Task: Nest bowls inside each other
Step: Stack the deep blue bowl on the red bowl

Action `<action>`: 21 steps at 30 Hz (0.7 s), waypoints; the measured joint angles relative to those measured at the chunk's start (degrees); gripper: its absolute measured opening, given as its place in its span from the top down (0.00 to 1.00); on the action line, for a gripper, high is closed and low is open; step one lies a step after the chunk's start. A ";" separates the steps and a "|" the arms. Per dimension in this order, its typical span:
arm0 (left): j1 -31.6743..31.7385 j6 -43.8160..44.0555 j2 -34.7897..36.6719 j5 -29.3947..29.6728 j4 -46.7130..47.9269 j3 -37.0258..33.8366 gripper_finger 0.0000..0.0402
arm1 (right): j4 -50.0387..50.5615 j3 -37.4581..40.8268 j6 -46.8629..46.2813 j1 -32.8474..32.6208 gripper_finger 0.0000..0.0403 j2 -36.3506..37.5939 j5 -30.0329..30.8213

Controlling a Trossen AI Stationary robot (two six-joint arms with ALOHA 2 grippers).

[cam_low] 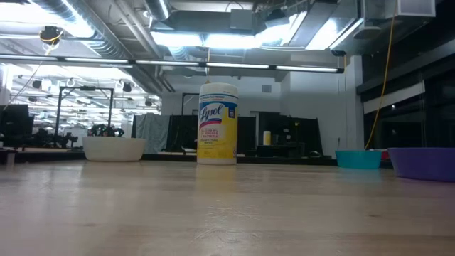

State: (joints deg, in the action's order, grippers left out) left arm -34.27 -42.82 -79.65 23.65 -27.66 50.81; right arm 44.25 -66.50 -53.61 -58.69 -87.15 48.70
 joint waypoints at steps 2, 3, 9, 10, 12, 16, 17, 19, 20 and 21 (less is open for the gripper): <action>-3.17 -2.11 1.18 6.92 2.01 0.01 0.96 | 4.48 0.00 -2.63 3.33 0.75 -1.01 -4.94; -4.51 -2.77 1.46 10.12 2.59 0.00 0.96 | 5.98 -0.01 -2.57 4.30 0.75 -0.95 -7.20; -10.77 -5.01 2.63 22.13 5.42 0.00 0.98 | 22.57 -0.13 -5.55 12.56 0.77 0.81 -29.23; -11.52 -5.03 2.61 23.77 6.11 0.00 0.98 | 24.85 -0.13 -5.03 13.64 0.77 0.82 -32.31; -12.52 -4.63 2.61 26.76 7.79 0.00 0.98 | 28.21 -0.13 -2.75 15.73 0.77 0.83 -37.55; -14.10 -3.18 2.97 29.88 8.81 -0.89 0.99 | 36.30 -0.08 1.62 20.58 0.76 0.83 -42.09; -14.53 -3.13 3.52 29.87 8.51 -1.78 0.99 | 37.29 0.10 2.53 21.75 0.75 0.83 -42.19; -15.06 -2.57 5.20 29.89 6.76 -3.89 0.99 | 37.69 1.07 4.76 23.92 0.73 1.39 -42.75; -15.25 -2.18 6.33 30.46 5.83 -5.29 0.99 | 37.24 1.71 5.55 24.95 0.72 1.87 -42.43; -15.39 -1.82 7.51 30.91 4.52 -6.89 0.99 | 36.00 2.67 6.16 26.04 0.71 2.37 -41.68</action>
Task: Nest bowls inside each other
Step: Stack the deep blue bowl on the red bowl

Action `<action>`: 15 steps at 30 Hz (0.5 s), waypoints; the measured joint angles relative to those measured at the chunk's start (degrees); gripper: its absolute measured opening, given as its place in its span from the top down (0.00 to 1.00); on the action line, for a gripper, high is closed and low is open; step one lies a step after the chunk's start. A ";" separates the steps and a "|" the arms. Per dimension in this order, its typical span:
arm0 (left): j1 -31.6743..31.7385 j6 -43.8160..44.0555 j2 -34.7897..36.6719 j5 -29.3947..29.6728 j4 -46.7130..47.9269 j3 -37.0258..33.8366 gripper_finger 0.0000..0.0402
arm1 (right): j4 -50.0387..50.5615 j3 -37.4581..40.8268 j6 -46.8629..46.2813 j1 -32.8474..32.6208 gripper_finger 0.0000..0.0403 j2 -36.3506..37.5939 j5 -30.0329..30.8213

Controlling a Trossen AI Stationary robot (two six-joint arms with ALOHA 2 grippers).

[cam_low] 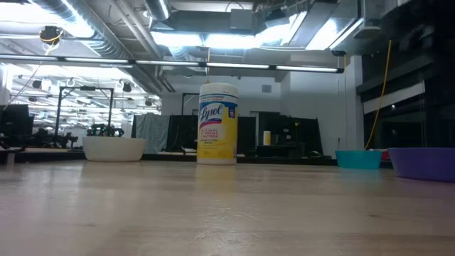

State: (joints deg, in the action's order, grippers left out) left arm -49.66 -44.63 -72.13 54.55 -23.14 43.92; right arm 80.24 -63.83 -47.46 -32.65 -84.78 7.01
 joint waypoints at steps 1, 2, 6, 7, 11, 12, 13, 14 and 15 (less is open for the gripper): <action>-0.14 0.21 1.26 0.08 -1.37 -1.69 0.99 | -1.89 1.39 0.85 1.24 0.70 0.60 0.72; -0.18 0.39 2.67 0.04 -3.06 -3.54 0.99 | -3.92 2.96 1.79 2.61 0.69 1.22 0.93; -0.64 0.41 7.65 -0.99 -11.92 -11.11 0.99 | -11.45 11.69 4.03 7.37 0.63 5.37 -0.71; -0.82 0.33 8.67 -1.23 -13.58 -12.65 0.99 | -13.34 14.14 4.31 8.48 0.62 6.63 -1.16; -1.42 -1.21 11.15 -2.07 -18.81 -15.69 0.99 | -19.59 21.96 4.18 11.88 0.56 12.78 -4.05; -1.64 -1.44 11.48 -2.07 -18.90 -15.88 0.99 | -21.02 23.38 4.11 12.40 0.55 14.29 -4.52; -1.74 -1.52 11.56 -2.06 -18.86 -15.97 0.99 | -22.36 24.76 4.03 12.91 0.54 15.70 -4.69; -1.73 -1.57 11.54 -2.12 -18.76 -15.98 0.99 | -23.64 25.86 4.02 13.48 0.54 16.80 -4.67; -1.63 -1.60 11.54 -2.15 -18.69 -15.98 0.99 | -24.77 26.87 4.05 14.09 0.53 17.65 -4.70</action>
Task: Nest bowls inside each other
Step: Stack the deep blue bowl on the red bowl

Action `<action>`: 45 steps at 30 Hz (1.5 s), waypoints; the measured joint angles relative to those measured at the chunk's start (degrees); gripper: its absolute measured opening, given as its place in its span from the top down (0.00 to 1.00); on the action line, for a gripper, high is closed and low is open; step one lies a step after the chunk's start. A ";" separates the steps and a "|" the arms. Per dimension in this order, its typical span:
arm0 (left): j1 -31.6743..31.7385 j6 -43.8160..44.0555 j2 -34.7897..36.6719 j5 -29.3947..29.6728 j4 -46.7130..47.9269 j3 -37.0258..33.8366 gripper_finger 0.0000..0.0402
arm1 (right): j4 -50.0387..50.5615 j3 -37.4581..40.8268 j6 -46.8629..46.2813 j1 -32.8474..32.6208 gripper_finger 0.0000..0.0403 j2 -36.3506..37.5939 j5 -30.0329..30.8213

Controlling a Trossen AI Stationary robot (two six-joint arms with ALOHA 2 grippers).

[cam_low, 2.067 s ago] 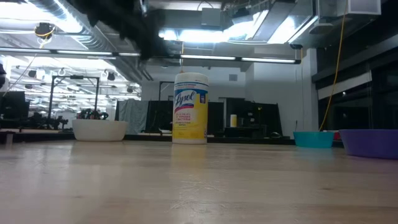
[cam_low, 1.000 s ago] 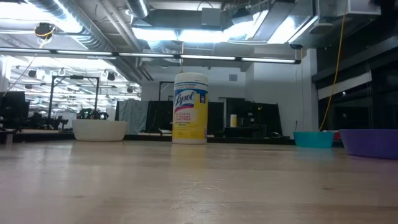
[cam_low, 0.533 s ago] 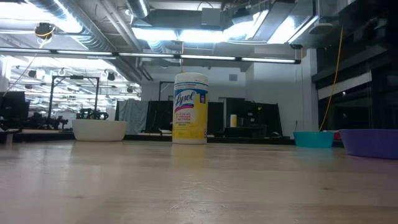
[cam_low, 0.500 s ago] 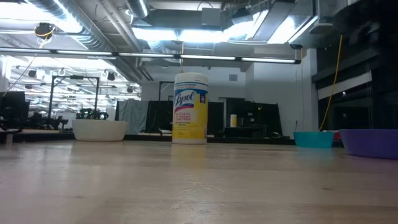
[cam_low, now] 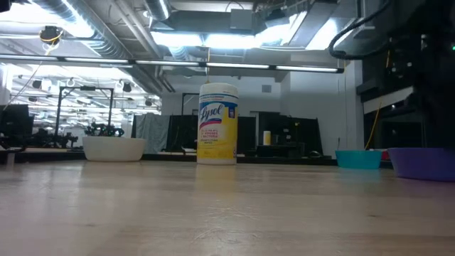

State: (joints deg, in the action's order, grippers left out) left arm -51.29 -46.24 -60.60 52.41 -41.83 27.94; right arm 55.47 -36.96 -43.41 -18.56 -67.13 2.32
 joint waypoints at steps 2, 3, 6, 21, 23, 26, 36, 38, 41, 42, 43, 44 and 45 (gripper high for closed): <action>0.06 0.00 0.00 -0.05 -0.04 0.00 0.99 | -1.63 1.89 0.37 1.30 0.52 1.12 -0.88; 0.06 0.02 0.00 -0.07 -0.04 0.00 0.99 | -2.25 2.70 0.60 1.87 0.52 1.28 -1.29; 0.06 0.02 0.00 -0.05 -0.46 0.00 0.99 | -4.40 4.68 1.80 3.11 0.55 1.17 -1.04; 5.44 13.08 -0.03 12.43 3.70 -1.39 0.97 | -49.62 3.86 12.10 2.78 0.99 0.90 -5.32; 7.17 16.17 -0.04 14.62 4.08 -2.47 0.96 | -59.41 3.66 14.83 2.29 0.99 1.25 -5.97; 9.65 22.06 -0.06 16.53 6.53 -3.26 0.95 | -65.39 3.14 19.16 2.30 0.99 1.26 -2.68; 15.15 11.58 -10.90 21.40 17.49 4.25 0.93 | -35.10 -15.44 32.41 2.20 1.00 -16.03 14.41; 15.84 7.54 -14.29 21.59 26.91 9.15 0.91 | -28.73 -20.78 35.07 2.24 1.00 -20.73 14.30; 17.11 9.59 -17.52 19.41 43.38 18.15 0.89 | -25.11 -27.16 38.22 2.10 1.00 -24.64 10.77; 17.73 12.28 -18.30 16.08 49.97 21.29 0.88 | -24.22 -28.52 39.16 1.80 1.00 -25.49 9.32; 18.47 15.72 -18.88 11.64 57.10 24.21 0.88 | -23.92 -29.56 39.95 1.41 1.00 -26.16 7.87; 19.48 19.60 -19.56 6.40 64.44 27.18 0.88 | -23.85 -30.61 40.90 0.89 1.00 -26.55 6.61; 20.74 23.32 -20.42 0.79 70.44 29.88 0.87 | -23.88 -31.64 41.37 0.29 1.00 -26.60 5.76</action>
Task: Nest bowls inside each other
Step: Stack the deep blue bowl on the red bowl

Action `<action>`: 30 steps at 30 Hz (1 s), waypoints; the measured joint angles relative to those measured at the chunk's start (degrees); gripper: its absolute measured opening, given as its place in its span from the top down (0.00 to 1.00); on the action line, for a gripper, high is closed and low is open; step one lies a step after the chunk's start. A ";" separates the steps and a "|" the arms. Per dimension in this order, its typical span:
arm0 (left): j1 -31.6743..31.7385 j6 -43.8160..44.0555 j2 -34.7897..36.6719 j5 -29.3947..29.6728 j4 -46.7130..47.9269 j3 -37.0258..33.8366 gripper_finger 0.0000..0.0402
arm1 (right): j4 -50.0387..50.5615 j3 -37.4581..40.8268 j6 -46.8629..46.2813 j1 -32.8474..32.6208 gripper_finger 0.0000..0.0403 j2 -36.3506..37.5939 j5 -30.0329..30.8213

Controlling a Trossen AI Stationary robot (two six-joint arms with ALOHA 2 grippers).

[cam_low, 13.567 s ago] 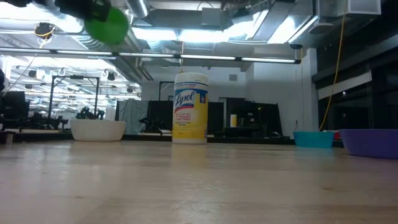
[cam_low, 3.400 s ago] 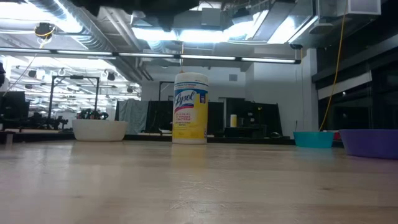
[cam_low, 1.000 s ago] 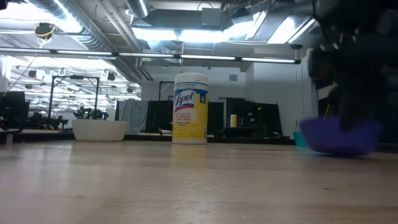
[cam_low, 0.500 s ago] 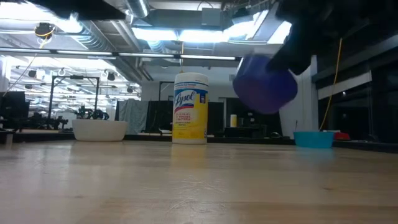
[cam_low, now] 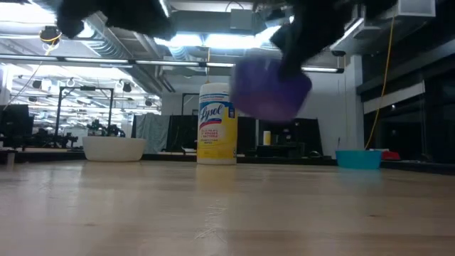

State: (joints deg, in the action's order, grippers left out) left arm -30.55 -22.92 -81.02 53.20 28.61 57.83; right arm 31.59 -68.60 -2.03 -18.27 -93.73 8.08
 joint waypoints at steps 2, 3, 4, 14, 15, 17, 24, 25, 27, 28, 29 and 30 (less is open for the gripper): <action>2.13 5.66 -1.60 -9.05 8.77 3.78 0.87 | -0.38 -1.98 0.87 -1.17 1.00 0.21 -1.66; 2.92 6.90 -2.26 -13.10 10.81 4.75 0.86 | -0.46 -2.73 1.25 -1.93 1.00 0.24 -2.58; 3.47 7.16 -2.87 -16.76 10.66 5.38 0.86 | -0.23 -3.41 1.44 -2.63 1.00 0.20 -3.13; 3.09 0.20 -3.90 -27.40 -0.13 7.08 0.83 | -3.56 -4.98 1.87 -7.04 1.00 -0.83 -9.89; 3.41 0.30 -3.90 -28.78 -0.91 7.08 0.82 | -3.74 -4.93 1.85 -7.41 1.00 -1.34 -10.73; 3.97 0.61 -3.90 -31.49 -2.24 7.08 0.82 | -5.90 -4.93 1.85 -7.91 1.00 -2.48 -12.44; 4.57 0.44 -3.90 -37.66 -5.21 7.08 0.81 | -7.86 -4.87 1.81 -8.21 1.00 -4.59 -13.71; 4.57 0.90 -3.90 -39.06 -5.50 7.08 0.81 | -8.35 -4.93 1.83 -8.21 1.00 -4.51 -13.69; 4.72 1.39 -3.90 -41.72 -6.88 7.08 0.81 | -8.42 -4.91 1.90 -8.08 1.00 -4.49 -13.71; 4.77 1.54 -3.90 -42.50 -7.52 7.08 0.81 | -8.43 -4.89 2.02 -8.00 1.00 -4.48 -13.72; 4.74 1.60 -3.90 -42.96 -8.06 7.08 0.81 | -8.48 -4.89 2.08 -7.83 1.00 -4.41 -13.80; 4.77 1.55 -3.90 -43.17 -8.41 7.08 0.81 | -8.52 -4.89 2.15 -7.62 1.00 -4.33 -14.23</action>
State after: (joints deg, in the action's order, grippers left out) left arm -25.78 -21.37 -84.93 10.02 20.20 64.90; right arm 23.07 -73.49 0.12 -25.89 -98.06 -6.15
